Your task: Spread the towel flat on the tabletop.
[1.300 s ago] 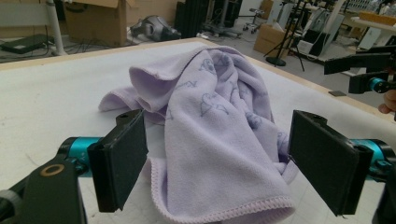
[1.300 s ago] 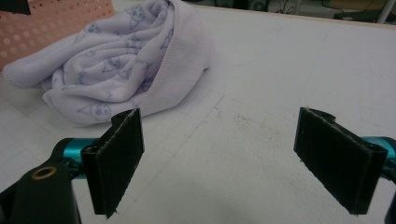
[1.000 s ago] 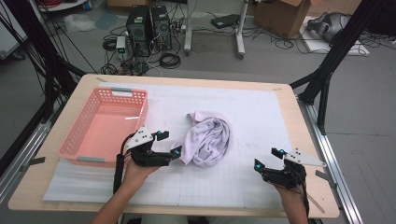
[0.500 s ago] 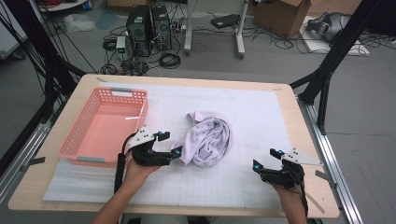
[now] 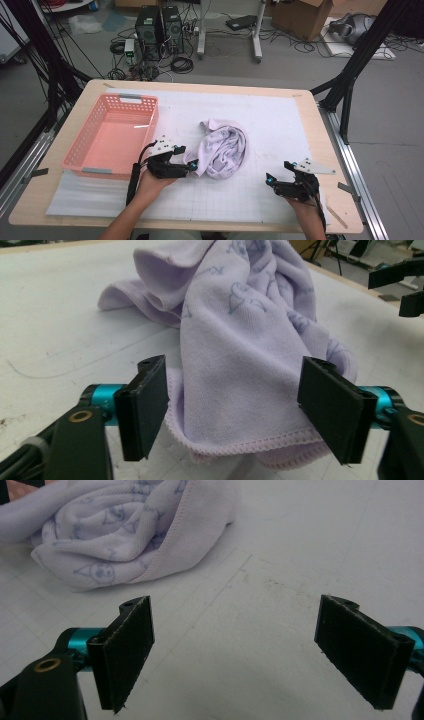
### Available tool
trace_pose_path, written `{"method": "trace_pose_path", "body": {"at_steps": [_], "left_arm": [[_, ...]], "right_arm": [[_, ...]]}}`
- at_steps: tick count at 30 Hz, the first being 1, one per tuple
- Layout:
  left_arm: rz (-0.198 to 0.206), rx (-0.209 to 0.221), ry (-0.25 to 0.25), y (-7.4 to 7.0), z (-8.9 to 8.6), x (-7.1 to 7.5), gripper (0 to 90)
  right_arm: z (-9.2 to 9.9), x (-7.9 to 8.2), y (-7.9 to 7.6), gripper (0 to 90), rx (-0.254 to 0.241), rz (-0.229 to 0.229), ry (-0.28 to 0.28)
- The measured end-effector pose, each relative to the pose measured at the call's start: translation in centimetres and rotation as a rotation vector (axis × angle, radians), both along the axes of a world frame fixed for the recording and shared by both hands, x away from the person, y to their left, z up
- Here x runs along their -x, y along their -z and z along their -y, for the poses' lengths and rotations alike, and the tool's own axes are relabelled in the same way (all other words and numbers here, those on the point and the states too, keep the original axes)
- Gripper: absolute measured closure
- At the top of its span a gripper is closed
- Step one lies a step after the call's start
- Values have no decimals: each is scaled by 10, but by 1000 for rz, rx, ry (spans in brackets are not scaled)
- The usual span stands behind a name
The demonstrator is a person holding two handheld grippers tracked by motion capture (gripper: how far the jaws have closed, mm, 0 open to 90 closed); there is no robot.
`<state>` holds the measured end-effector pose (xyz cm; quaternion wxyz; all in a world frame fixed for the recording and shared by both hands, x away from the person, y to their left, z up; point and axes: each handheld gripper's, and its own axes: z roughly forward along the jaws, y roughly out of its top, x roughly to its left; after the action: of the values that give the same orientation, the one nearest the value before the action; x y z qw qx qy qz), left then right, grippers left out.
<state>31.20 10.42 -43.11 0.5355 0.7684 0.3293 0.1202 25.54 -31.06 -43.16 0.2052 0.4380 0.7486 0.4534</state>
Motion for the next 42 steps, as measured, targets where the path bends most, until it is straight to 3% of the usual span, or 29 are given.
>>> {"method": "trace_pose_path", "body": {"at_steps": [3,7,12,18,21,24,26,30,33,36,40,42], "left_arm": [[-6,-11,22,2,4,-1,366],[-24,-65,37,6,10,-2,442],[-45,-120,45,11,18,-2,459],[-35,-159,75,12,22,1,704],[-34,-145,77,10,19,1,749],[-29,-132,76,9,16,3,765],[-27,-126,79,8,12,4,772],[-30,-110,88,8,6,7,782],[-28,-104,90,7,3,13,789],[-26,-97,90,5,-1,16,794],[-35,-87,79,7,-5,19,795],[-38,-82,77,7,-6,19,795]], "right_arm": [[-11,-4,3,152,17,-20,-23],[-26,-9,6,176,34,-44,-54],[-46,-19,11,255,56,-81,-101],[-74,-39,15,409,47,-116,-102],[-84,-49,16,547,16,-112,-77],[-88,-56,18,774,45,-126,-37],[-80,-57,15,852,23,-116,-6],[-51,-53,1,869,52,-74,66],[-21,-49,-8,869,40,-73,140],[4,-41,-12,869,49,-85,181],[27,-29,-7,868,121,-117,222],[35,-25,-4,865,123,-138,235]]}}
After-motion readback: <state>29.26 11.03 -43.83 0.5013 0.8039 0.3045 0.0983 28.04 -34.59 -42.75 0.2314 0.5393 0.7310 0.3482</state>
